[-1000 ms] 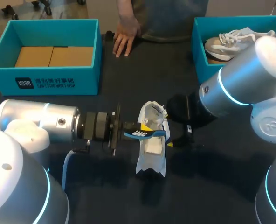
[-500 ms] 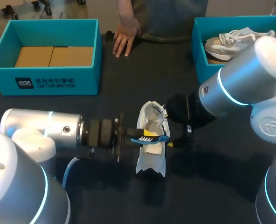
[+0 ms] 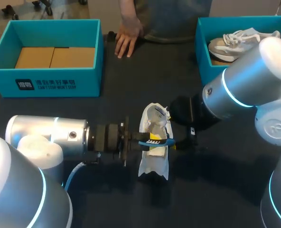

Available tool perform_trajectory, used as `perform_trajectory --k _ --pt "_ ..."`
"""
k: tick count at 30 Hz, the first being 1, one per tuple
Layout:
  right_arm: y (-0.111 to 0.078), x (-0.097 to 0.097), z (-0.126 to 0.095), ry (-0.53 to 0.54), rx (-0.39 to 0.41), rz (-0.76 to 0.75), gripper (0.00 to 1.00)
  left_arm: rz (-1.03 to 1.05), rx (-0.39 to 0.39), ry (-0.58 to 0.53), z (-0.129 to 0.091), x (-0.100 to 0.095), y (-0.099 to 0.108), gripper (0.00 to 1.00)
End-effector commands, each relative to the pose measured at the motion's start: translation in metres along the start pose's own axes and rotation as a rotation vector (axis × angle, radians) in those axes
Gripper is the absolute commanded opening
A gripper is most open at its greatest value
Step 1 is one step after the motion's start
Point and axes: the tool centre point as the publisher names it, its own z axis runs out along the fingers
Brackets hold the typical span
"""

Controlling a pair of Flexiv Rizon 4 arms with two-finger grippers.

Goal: Take the shoe out of the shoebox, open the shoe tongue, remove and reinsert the insole, then place the shoe into the shoebox

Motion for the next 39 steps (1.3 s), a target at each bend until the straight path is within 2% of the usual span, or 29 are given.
perform_trajectory --k 1,9,20,30,39 --pt "0.001 0.001 0.001 -0.002 0.001 0.001 1.00 -0.001 -0.013 -0.006 0.010 0.000 0.006 0.00" --pt "0.001 0.001 0.001 -0.002 0.001 0.001 1.00 -0.001 -0.025 -0.030 0.014 -0.004 0.016 0.00" --pt "0.001 0.001 0.001 -0.002 0.001 0.001 1.00 0.017 -0.038 -0.031 0.006 -0.009 0.028 0.00" --pt "0.001 0.001 0.001 -0.002 0.001 0.001 1.00 0.023 -0.044 -0.007 -0.001 -0.007 0.034 0.00" --pt "0.001 0.001 0.001 -0.002 0.001 0.001 1.00 0.028 -0.068 0.011 -0.001 -0.003 0.049 0.00"
